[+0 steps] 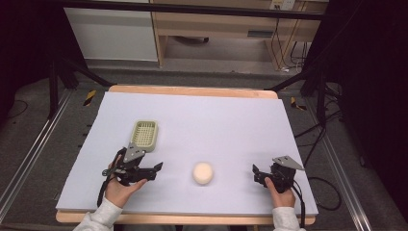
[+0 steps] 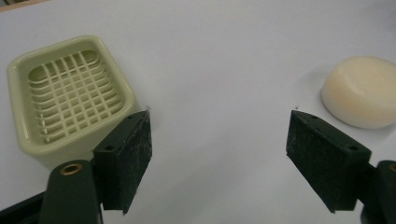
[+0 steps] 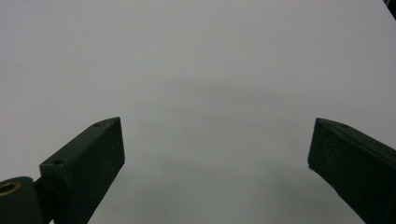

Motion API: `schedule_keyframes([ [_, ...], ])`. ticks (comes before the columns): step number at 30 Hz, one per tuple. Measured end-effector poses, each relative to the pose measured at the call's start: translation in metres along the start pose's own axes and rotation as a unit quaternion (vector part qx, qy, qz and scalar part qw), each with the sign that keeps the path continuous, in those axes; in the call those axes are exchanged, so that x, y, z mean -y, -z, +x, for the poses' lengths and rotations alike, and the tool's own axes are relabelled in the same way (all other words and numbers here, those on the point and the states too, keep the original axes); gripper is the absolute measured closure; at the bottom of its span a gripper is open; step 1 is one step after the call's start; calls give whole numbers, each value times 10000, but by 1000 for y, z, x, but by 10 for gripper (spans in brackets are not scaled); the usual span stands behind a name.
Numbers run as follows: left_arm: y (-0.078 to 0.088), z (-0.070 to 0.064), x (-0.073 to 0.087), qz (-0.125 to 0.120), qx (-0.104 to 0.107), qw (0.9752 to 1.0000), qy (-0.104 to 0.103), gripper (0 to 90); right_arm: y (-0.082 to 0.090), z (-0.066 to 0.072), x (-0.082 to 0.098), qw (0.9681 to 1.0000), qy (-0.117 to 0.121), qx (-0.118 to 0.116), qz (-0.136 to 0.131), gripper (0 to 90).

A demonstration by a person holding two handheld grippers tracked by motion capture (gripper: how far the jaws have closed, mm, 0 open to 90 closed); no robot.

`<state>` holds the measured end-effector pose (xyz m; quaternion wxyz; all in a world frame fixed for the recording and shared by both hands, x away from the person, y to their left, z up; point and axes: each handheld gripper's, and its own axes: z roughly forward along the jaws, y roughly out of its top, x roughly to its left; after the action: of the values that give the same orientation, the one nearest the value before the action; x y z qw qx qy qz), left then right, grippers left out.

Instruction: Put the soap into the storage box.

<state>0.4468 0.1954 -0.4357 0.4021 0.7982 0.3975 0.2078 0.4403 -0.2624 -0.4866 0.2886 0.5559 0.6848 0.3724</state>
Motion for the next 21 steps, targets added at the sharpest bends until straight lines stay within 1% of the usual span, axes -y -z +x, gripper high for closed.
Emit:
schedule_keyframes([
  [3,-3,-4,-3,-6,40,10000,-35,220,0,0,0,10000,-7,-10,-7,42],
  [4,-5,-6,-6,7,82,9999,-63,220,0,0,0,10000,-11,-12,-4,42],
  [7,-7,-10,-9,-12,110,9999,-64,219,0,0,0,10000,-10,-16,1,42],
  [10,-12,-15,-13,27,162,9998,-120,218,0,0,0,10000,-5,-5,-11,42],
  [16,-17,-20,-19,12,224,9996,-142,215,0,0,0,10000,-6,-15,-6,42],
  [17,-18,-21,-20,5,228,9997,-108,215,0,0,0,10000,-5,-14,-5,42],
  [21,-22,-27,-24,21,293,9995,-148,211,0,0,0,10000,-3,-13,-4,42],
])
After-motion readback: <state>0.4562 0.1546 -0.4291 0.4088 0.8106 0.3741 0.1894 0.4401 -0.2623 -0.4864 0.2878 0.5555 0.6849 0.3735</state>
